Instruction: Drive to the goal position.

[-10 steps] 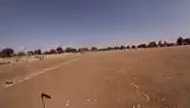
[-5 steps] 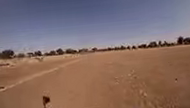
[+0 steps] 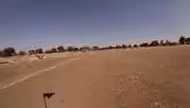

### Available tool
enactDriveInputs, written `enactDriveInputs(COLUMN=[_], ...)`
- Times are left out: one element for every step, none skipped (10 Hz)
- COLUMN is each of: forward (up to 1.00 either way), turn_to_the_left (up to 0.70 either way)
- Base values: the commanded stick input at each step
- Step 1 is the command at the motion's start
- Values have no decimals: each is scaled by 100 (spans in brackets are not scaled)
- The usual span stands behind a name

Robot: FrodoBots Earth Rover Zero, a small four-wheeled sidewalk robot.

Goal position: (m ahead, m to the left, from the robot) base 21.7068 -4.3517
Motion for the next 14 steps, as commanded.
enactDriveInputs(forward=[70,70,70,70,70,70,70,70,70,70,70,70,70,70], turn_to_the_left=[0,0,0,0,0,0,0,0,0,0,0,0,0,0])
